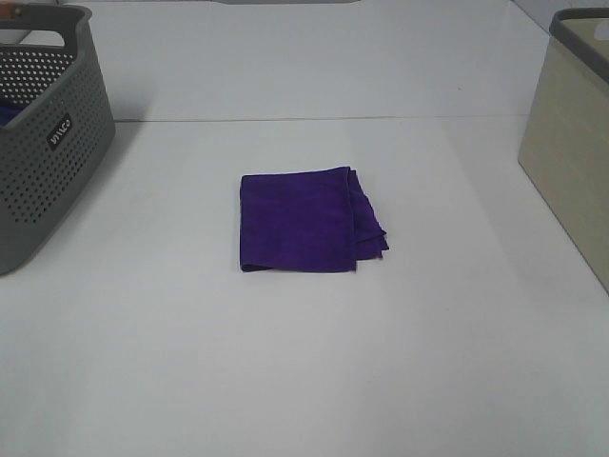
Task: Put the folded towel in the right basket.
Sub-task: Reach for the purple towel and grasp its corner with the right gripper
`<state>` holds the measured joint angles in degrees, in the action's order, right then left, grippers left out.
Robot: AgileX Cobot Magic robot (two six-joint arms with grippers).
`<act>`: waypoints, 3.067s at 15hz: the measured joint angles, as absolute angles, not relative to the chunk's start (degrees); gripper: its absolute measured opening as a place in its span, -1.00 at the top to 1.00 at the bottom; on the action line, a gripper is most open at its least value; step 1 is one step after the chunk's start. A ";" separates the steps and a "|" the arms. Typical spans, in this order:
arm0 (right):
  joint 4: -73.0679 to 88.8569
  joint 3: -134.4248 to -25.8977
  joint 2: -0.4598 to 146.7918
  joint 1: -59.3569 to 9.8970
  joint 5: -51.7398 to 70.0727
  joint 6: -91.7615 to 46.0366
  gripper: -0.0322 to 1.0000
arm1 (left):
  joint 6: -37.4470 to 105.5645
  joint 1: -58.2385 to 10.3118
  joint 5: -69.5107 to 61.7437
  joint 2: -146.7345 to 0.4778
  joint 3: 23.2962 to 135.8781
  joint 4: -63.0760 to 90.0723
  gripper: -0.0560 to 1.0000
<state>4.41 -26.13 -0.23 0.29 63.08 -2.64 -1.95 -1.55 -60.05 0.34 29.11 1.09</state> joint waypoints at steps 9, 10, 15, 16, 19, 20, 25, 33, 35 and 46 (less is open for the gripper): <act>4.41 -26.13 -0.23 0.29 63.08 -2.64 -0.97 | -1.95 -1.55 -60.05 0.34 29.11 1.09 -0.98; 4.41 -26.13 -0.23 0.29 63.08 -2.64 -0.97 | -1.95 -1.55 -60.05 0.34 29.11 1.09 -0.98; 4.53 -26.13 -0.23 0.29 63.08 -2.64 -0.97 | -1.95 -1.55 -60.05 0.34 29.11 1.09 -0.98; 4.58 -26.13 -0.23 0.29 63.08 -2.64 -0.97 | -1.95 -1.55 -60.05 0.34 29.11 1.09 -0.98; 4.58 -26.13 -0.23 0.29 63.08 -2.64 -0.97 | -1.95 -1.55 -60.05 0.34 29.11 1.09 -0.98; 4.58 -26.13 -0.23 0.29 63.08 -2.64 -0.97 | -1.95 -1.55 -60.05 0.34 29.11 1.09 -0.98; 4.58 -26.13 -0.23 0.29 63.08 -2.64 -0.97 | -1.95 -1.55 -60.05 0.34 29.11 1.09 -0.98; 4.64 -26.13 -0.23 0.29 63.08 -2.64 -0.97 | -1.78 -1.55 -60.05 0.34 29.11 1.09 -0.98; 4.64 -26.13 -0.23 0.29 63.08 -2.64 -0.97 | -1.78 -1.55 -60.05 0.34 29.11 1.09 -0.98; 4.98 -26.13 -0.23 0.29 63.08 -2.64 -0.97 | -1.78 -1.55 -60.05 0.34 29.11 1.09 -0.98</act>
<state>4.98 -26.13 -0.23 0.29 63.08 -2.64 -1.78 -1.55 -60.05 0.34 29.11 1.09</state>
